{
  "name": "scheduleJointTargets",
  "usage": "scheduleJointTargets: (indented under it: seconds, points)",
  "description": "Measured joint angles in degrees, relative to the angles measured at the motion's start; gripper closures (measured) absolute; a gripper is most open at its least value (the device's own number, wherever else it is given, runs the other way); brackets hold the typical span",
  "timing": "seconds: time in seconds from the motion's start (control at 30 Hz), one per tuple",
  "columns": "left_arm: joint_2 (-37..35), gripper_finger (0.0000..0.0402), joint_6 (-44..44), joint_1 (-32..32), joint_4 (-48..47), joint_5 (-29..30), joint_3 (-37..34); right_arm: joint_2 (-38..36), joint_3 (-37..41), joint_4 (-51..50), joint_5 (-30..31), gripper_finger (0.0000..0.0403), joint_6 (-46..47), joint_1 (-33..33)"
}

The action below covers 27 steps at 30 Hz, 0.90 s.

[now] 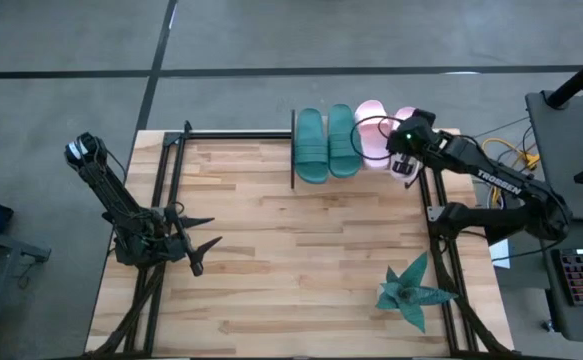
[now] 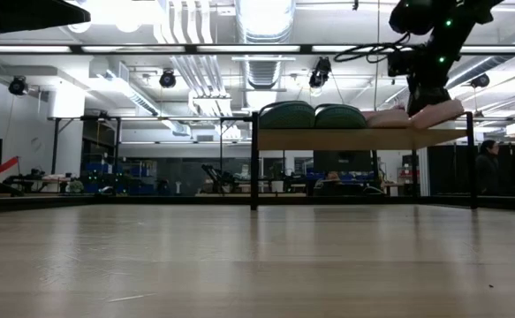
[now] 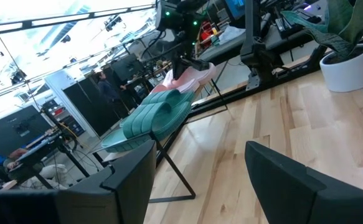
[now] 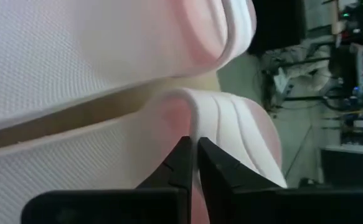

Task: Pick and place slides into the shelf
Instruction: Adjust the right pink slipper

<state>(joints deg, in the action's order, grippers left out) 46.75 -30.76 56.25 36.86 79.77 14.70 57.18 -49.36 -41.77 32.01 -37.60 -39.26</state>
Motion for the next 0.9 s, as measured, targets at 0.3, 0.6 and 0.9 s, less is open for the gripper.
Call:
scheduleJointTargets:
  seconds: [0.3, 0.6, 0.9]
  points:
    - [-0.01, 0.0171, 0.0, 0.0, -0.02, 0.01, 0.0, -1.76, 0.25, 8.0, -12.38, 0.0394, -2.31, -2.26]
    - [-0.01, 0.0171, 0.02, 0.02, -0.02, 0.0, 0.0, -6.77, 0.32, 8.04, -13.22, 0.0394, -2.96, -2.74]
    - [0.01, 0.0171, 0.02, 0.01, -0.02, 0.0, 0.0, -9.53, 1.01, 8.05, -17.5, 0.0394, -2.27, -4.84]
